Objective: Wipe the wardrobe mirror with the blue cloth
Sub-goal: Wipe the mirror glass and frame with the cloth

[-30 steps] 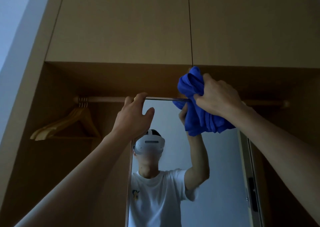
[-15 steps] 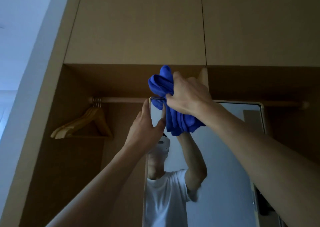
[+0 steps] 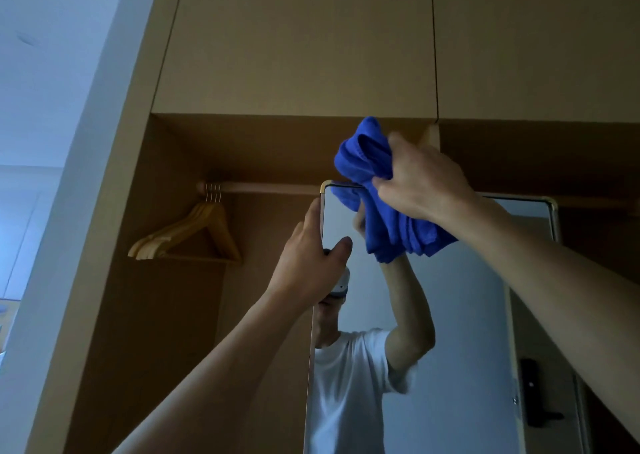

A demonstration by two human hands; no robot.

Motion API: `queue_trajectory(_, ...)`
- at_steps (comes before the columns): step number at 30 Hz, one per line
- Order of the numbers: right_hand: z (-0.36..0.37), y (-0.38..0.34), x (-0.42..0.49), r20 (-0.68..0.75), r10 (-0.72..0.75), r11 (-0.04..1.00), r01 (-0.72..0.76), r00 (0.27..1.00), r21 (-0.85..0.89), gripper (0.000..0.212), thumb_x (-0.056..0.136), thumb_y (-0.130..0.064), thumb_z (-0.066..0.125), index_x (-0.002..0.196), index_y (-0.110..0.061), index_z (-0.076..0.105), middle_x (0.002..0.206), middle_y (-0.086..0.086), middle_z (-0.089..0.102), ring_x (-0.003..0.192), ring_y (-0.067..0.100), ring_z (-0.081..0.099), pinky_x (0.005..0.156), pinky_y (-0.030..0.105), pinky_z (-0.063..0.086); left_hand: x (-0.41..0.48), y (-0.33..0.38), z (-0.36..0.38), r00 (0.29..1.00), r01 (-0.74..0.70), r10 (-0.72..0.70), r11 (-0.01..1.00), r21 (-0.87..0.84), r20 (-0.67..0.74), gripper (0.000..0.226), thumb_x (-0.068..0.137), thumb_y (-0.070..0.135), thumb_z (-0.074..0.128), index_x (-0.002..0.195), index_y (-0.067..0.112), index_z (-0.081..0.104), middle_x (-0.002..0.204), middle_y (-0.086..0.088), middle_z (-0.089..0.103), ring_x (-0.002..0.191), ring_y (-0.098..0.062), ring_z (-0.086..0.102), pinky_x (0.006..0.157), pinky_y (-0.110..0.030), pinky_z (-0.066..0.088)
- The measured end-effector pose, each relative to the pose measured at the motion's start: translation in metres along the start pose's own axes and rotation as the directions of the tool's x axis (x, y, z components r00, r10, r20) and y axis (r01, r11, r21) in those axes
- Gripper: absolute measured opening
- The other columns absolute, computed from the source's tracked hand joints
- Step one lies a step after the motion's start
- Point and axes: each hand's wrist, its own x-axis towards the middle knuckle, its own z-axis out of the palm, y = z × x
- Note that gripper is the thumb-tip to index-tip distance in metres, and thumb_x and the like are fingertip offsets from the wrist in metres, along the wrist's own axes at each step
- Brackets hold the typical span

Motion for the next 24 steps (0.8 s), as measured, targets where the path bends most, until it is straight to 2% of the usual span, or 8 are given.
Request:
queue_trajectory(7,-0.006,0.011,-0.006,-0.014,0.040,0.999,-0.041,0.999,-0.019,0.021,0.090,-0.029,0.059,0.099,-0.018,0.043,0.078,0.003,0.056,0.062,0.020,0.055,0.050,0.029,0.033,-0.006,0.003,0.002,1.000,-0.009,0.008,1.000,-0.023,-0.016,0.076,0.095,0.031,0.063,0.158,0.041,0.021,0.125,0.020,0.052,0.119,-0.010,0.056,0.092,-0.034,0.050)
queue_trajectory(10,0.002,-0.006,-0.001,-0.017,-0.026,0.999,0.027,1.000,0.023,0.022,0.089,-0.030,0.060,0.101,-0.019,0.044,0.079,0.003,0.057,0.062,0.017,0.053,0.053,0.029,0.035,-0.009,0.004,0.002,1.000,0.014,-0.015,0.999,-0.035,-0.011,0.080,0.094,0.035,0.063,0.160,0.041,0.018,0.140,0.010,0.054,0.102,0.001,0.059,0.095,-0.037,0.052)
queue_trajectory(13,0.011,-0.026,0.002,-0.034,-0.112,0.991,0.114,0.993,0.074,0.023,0.087,-0.027,0.061,0.101,-0.020,0.044,0.079,0.001,0.055,0.066,0.016,0.050,0.060,0.033,0.042,-0.016,0.006,0.001,0.999,0.044,-0.043,0.997,-0.061,0.020,0.084,0.096,0.035,0.063,0.163,0.037,0.013,0.153,0.007,0.045,0.090,0.016,0.054,0.092,-0.028,0.044)
queue_trajectory(14,0.013,-0.032,0.003,-0.035,-0.141,0.987,0.143,0.989,0.074,0.023,0.088,-0.025,0.061,0.101,-0.019,0.044,0.078,-0.001,0.052,0.069,0.017,0.049,0.061,0.034,0.042,-0.019,0.006,0.001,0.998,0.052,-0.050,0.997,-0.062,0.029,0.084,0.097,0.035,0.063,0.164,0.035,0.012,0.156,0.007,0.042,0.093,0.017,0.052,0.092,-0.026,0.040)
queue_trajectory(17,0.020,-0.039,0.003,-0.037,-0.236,0.970,0.238,0.971,0.053,0.024,0.086,-0.018,0.062,0.102,-0.018,0.045,0.079,-0.004,0.051,0.088,0.023,0.048,0.065,0.036,0.042,-0.027,0.002,0.001,0.999,0.047,-0.046,0.996,-0.070,0.008,0.082,0.096,0.037,0.064,0.163,0.034,0.017,0.157,0.007,0.043,0.124,0.001,0.048,0.100,-0.028,0.041)
queue_trajectory(18,0.022,-0.039,0.003,-0.046,-0.265,0.963,0.267,0.963,0.036,0.025,0.085,-0.016,0.062,0.105,-0.018,0.047,0.084,-0.003,0.055,0.094,0.024,0.048,0.066,0.037,0.043,-0.030,0.000,0.002,0.999,0.051,-0.052,0.996,-0.076,-0.004,0.080,0.095,0.038,0.064,0.162,0.035,0.021,0.154,0.007,0.047,0.128,-0.005,0.051,0.104,-0.031,0.044)
queue_trajectory(21,0.027,-0.038,-0.002,-0.070,-0.345,0.939,0.343,0.936,-0.032,0.036,0.082,-0.014,0.063,0.115,-0.019,0.052,0.098,-0.002,0.061,0.101,0.026,0.048,0.071,0.038,0.043,-0.043,-0.007,0.007,0.996,0.089,-0.092,0.991,-0.099,-0.022,0.074,0.088,0.041,0.062,0.155,0.038,0.033,0.140,0.008,0.060,0.125,-0.012,0.058,0.104,-0.043,0.051)
queue_trajectory(24,0.030,-0.037,-0.007,-0.080,-0.421,0.905,0.412,0.904,-0.109,0.047,0.080,-0.013,0.066,0.125,-0.019,0.053,0.102,-0.002,0.062,0.103,0.026,0.048,0.077,0.035,0.037,-0.057,-0.009,0.010,0.992,0.117,-0.123,0.984,-0.135,-0.030,0.065,0.087,0.040,0.062,0.148,0.037,0.041,0.129,0.009,0.065,0.119,-0.015,0.062,0.099,-0.044,0.055)
